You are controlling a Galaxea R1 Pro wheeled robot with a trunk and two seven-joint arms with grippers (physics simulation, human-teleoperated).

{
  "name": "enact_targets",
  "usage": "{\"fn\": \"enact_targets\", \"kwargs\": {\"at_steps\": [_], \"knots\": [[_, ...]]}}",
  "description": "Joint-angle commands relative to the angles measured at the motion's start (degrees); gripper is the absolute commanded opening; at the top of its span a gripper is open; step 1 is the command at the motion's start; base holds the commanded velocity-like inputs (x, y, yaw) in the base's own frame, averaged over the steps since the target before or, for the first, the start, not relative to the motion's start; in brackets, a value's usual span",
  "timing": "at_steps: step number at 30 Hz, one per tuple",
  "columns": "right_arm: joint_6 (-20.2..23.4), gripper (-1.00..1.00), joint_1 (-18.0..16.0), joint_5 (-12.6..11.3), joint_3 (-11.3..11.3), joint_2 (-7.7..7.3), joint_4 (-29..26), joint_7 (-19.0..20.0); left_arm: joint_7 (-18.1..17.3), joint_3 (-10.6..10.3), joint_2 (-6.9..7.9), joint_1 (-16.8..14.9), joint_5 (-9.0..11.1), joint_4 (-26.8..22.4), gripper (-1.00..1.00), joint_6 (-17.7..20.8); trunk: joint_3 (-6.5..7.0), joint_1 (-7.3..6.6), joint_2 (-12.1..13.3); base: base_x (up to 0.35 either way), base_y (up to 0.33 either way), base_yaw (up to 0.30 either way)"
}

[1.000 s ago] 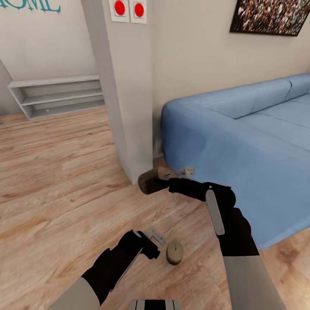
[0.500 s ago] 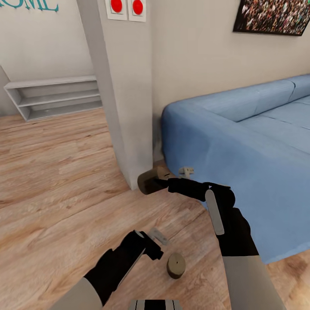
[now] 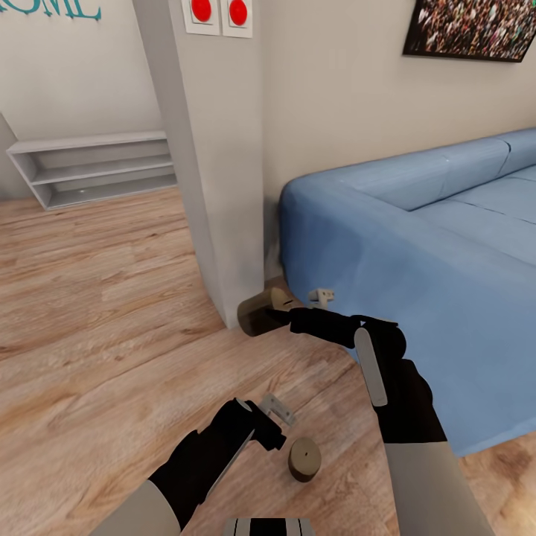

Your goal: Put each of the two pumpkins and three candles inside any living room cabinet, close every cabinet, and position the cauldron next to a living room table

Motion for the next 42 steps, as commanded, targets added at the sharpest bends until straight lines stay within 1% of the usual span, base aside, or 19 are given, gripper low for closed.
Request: {"fn": "enact_targets", "kwargs": {"at_steps": [1,11,15,16,17,20,22,23,25,26,27,29,31,32,33,34,35,40,42], "knots": [[0.01,-1.00,0.00,-0.04,0.03,0.01,0.00,0.00,0.00,0.00,0.00,0.00,0.00,0.06,1.00,0.00,0.00,0.00,0.00,0.000,0.000,0.000],[0.00,-1.00,0.00,-0.02,0.25,0.10,0.05,0.00,0.09,-0.07,-0.12,0.00,-0.07,-0.05,1.00,0.01,0.39,0.00,0.00,0.000,0.000,-0.190],[0.01,-1.00,0.00,0.03,0.34,0.10,0.08,0.00,0.99,-0.02,-1.16,-0.05,-0.36,0.08,1.00,0.34,0.61,0.00,0.00,0.000,0.000,-0.253],[0.00,-1.00,0.00,0.04,0.35,0.10,0.06,0.00,1.88,-0.01,-1.42,-0.06,-0.40,0.02,1.00,0.92,0.67,0.00,0.00,0.000,0.000,-0.253],[0.00,-1.00,0.00,0.04,0.35,0.03,0.02,0.03,5.71,-0.01,-1.90,-0.08,-0.35,-0.15,1.00,3.48,0.72,0.00,0.00,0.000,0.000,-0.253],[0.00,-1.00,0.00,-0.01,0.28,-0.04,0.00,0.07,13.44,0.06,-2.18,-0.09,0.12,-0.26,1.00,6.73,0.89,0.00,0.00,0.000,0.000,-0.253],[0.00,-1.00,0.00,-0.01,0.24,-0.06,0.00,0.08,16.46,0.14,-2.20,-0.09,0.84,-0.30,1.00,7.58,0.98,0.00,0.00,0.000,0.000,-0.211],[0.00,-1.00,0.00,-0.01,0.22,-0.03,0.00,0.08,17.26,0.19,-2.20,-0.09,1.83,-0.26,1.00,7.80,1.00,0.00,0.00,0.000,0.000,-0.117],[0.04,-1.00,0.00,0.01,0.25,0.06,0.05,0.09,18.25,0.30,-2.19,-0.09,5.85,-0.09,1.00,8.05,1.02,0.00,0.00,0.000,0.000,-0.049],[0.02,-1.00,0.00,0.02,0.24,0.06,0.05,0.09,18.57,0.37,-2.16,-0.09,8.75,-0.10,1.00,8.07,1.03,0.00,0.00,0.000,0.000,-0.020],[0.04,-1.00,0.00,0.03,0.23,0.05,0.06,0.09,18.70,0.38,-2.15,-0.09,9.65,-0.08,1.00,8.07,1.03,0.00,0.00,0.000,0.000,-0.013],[0.03,-1.00,0.00,0.03,0.21,-0.02,0.07,0.09,20.21,0.58,-2.12,-0.09,12.50,-0.07,1.00,8.06,1.03,0.00,0.00,0.000,0.000,-0.008],[0.04,-1.00,0.00,0.03,0.18,-0.10,0.06,0.09,24.31,2.33,-2.06,-0.09,14.90,-0.06,1.00,7.81,1.04,0.00,0.00,0.000,0.000,-0.003],[0.02,-1.00,0.00,0.02,0.11,-0.17,0.06,0.09,26.78,4.67,-2.05,-0.09,16.94,0.07,1.00,7.54,1.04,0.00,0.00,0.000,0.000,-0.001],[0.01,-1.00,0.00,0.01,0.07,-0.20,0.04,0.09,28.17,6.30,-2.02,-0.09,18.69,0.15,1.00,7.31,1.04,0.00,0.00,0.000,0.000,0.000],[0.01,-1.00,0.00,0.00,0.04,-0.22,0.03,0.09,30.11,8.29,-1.96,-0.09,21.43,0.28,1.00,6.81,1.04,0.00,0.00,0.000,0.000,0.000],[0.04,-1.00,0.00,-0.02,0.03,-0.23,0.02,0.09,31.73,9.17,-1.91,-0.09,23.11,0.33,1.00,6.25,1.04,0.00,0.00,0.000,0.000,0.000],[0.01,-1.00,0.00,0.00,0.01,-0.21,0.07,0.09,40.10,10.72,-1.98,-0.09,27.81,0.47,1.00,2.89,1.04,0.00,0.00,0.000,0.000,0.000],[0.00,-1.00,0.00,0.00,0.01,-0.18,0.07,0.09,42.12,10.88,-2.00,-0.09,31.15,0.84,1.00,1.59,1.04,0.00,0.00,0.000,0.000,0.000]]}}
